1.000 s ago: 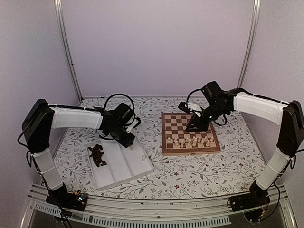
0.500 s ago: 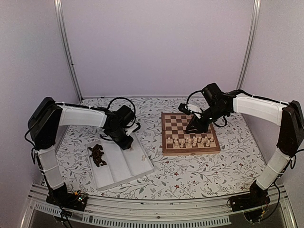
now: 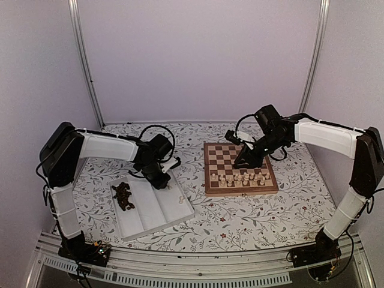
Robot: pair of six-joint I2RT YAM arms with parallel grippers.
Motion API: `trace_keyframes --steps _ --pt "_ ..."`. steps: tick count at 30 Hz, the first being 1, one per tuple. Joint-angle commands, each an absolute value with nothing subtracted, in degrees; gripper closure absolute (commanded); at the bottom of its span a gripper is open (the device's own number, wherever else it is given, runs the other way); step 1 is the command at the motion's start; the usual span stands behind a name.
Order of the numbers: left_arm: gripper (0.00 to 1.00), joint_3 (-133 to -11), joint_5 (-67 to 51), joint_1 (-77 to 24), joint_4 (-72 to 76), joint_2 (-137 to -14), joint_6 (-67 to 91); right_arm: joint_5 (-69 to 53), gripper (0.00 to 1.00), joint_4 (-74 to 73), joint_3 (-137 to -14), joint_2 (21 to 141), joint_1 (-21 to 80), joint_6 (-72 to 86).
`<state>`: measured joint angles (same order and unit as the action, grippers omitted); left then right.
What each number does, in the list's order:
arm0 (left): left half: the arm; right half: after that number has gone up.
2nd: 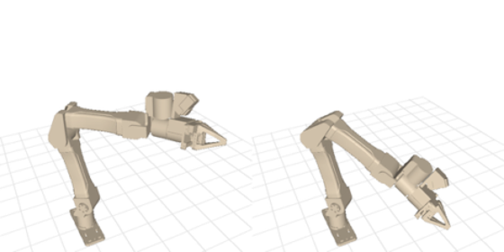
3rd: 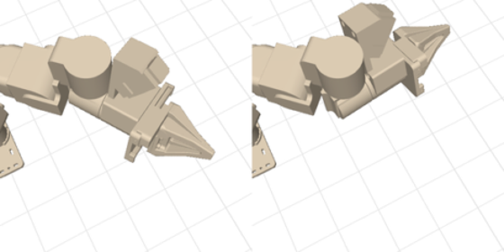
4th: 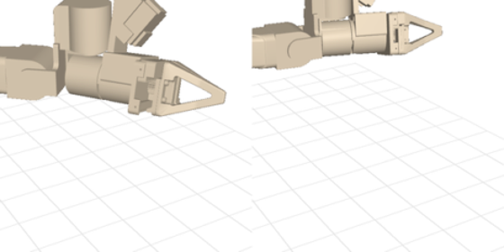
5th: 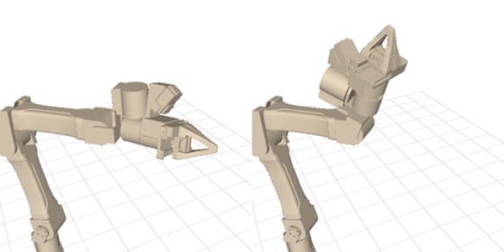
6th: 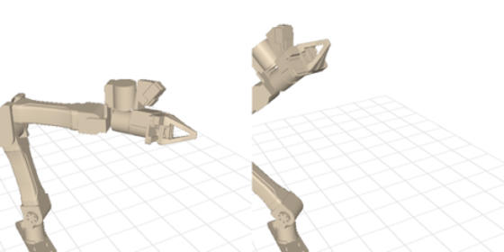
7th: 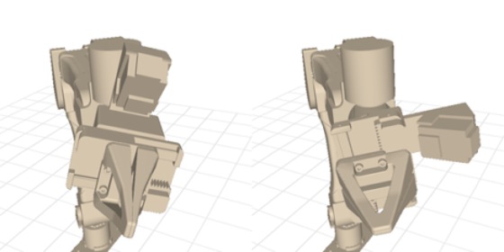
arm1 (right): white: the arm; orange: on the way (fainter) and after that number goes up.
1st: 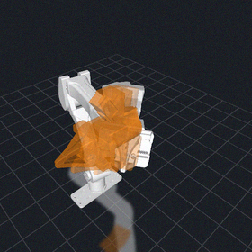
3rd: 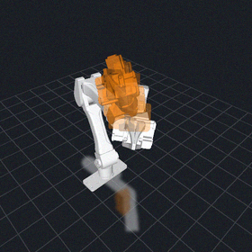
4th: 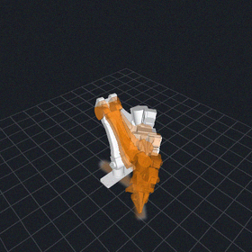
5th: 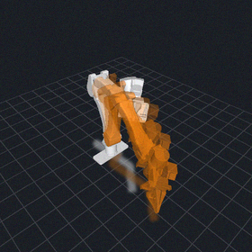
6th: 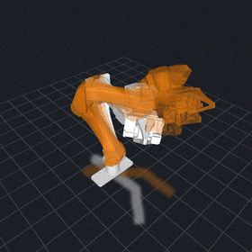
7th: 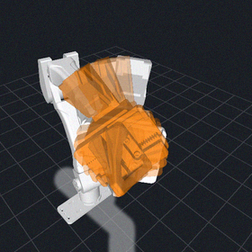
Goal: Set up the chess pieces on the board
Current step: Pick up the chess piece from the storage box.
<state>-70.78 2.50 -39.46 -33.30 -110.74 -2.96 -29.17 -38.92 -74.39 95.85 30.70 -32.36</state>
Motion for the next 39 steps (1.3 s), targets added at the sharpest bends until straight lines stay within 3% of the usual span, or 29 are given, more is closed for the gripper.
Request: trace_keyframes --steps 1,9,17,26,39 --pt "0.89 -70.27 1.61 -39.12 -33.81 -108.32 -2.68 -31.72 0.76 -38.47 -74.39 95.47 31.03 -32.41" --pt "0.93 -67.45 -2.49 -38.9 -36.03 -100.22 -0.72 -32.26 0.76 -40.27 -77.43 95.44 34.88 -33.72" --pt "0.93 -65.77 -15.04 -37.84 -38.06 -93.31 -0.45 -30.45 0.75 -40.53 -82.91 97.09 41.72 -37.21" --pt "0.93 -67.32 -30.37 -37.54 -38.34 -90.22 -0.18 -22.44 0.75 -36.71 -88.69 103.27 52.74 -41.19" --pt "0.92 -65.07 -40.33 -37.1 -38.5 -88.76 -0.13 -20.55 0.68 -34.48 -96.3 112.25 57.05 -39.63"
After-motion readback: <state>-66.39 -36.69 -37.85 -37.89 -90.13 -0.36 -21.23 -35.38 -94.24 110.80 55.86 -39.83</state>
